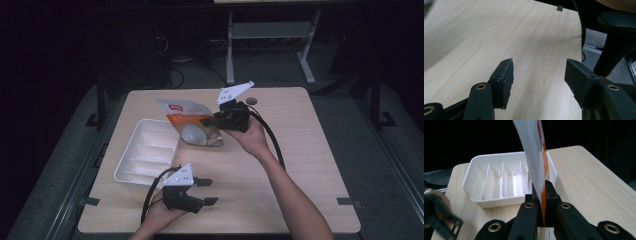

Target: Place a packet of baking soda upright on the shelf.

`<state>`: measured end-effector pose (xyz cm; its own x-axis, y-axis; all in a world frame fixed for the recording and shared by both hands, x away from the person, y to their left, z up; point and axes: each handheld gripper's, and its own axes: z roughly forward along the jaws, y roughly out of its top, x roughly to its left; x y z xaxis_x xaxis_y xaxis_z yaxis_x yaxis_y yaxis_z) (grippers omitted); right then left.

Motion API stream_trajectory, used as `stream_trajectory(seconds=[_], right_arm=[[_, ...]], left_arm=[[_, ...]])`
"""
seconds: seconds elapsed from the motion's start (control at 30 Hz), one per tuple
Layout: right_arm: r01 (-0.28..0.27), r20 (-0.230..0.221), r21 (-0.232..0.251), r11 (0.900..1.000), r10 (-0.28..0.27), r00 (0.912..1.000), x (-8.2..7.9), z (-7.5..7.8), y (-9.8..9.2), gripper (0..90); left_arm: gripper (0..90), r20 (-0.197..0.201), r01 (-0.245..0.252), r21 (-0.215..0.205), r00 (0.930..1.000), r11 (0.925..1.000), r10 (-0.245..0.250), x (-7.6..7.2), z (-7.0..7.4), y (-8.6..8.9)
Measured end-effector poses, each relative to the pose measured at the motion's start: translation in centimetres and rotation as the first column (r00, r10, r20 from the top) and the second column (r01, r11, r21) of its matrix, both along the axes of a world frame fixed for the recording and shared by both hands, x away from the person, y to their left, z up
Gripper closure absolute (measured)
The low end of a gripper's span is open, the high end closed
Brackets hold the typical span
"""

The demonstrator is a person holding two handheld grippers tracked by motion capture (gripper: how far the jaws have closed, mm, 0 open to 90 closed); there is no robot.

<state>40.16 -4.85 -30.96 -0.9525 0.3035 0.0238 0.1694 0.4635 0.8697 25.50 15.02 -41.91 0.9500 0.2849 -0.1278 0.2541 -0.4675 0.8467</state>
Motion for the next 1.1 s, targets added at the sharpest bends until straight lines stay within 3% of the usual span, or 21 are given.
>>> stream_trajectory(seconds=[0.4,0.67,0.97,1.1], right_arm=[[-0.065,0.001,0.028,0.997,0.065,0.9979,2.1,0.8,6.4,89.7],[-0.105,-0.021,0.038,0.994,0.106,0.9941,3.6,0.1,11.1,89.7],[-0.105,-0.043,0.038,0.994,0.107,0.9933,4.7,-1.4,13.1,89.7],[-0.092,-0.076,0.068,0.993,0.098,0.9923,5.5,-2.8,13.8,89.7]], left_arm=[[37.0,-0.001,-0.006,-0.009,1.0,0.9999,0.006,0.1,-0.1,0.4],[35.8,-0.007,-0.006,-0.004,1.0,1.0,0.006,0.2,-0.3,0.5],[35.6,-0.004,-0.01,-0.003,0.9999,0.9999,0.01,0.2,-0.3,0.6],[35.6,-0.005,-0.009,-0.002,0.9999,1.0,0.009,0.2,-0.3,0.6]])
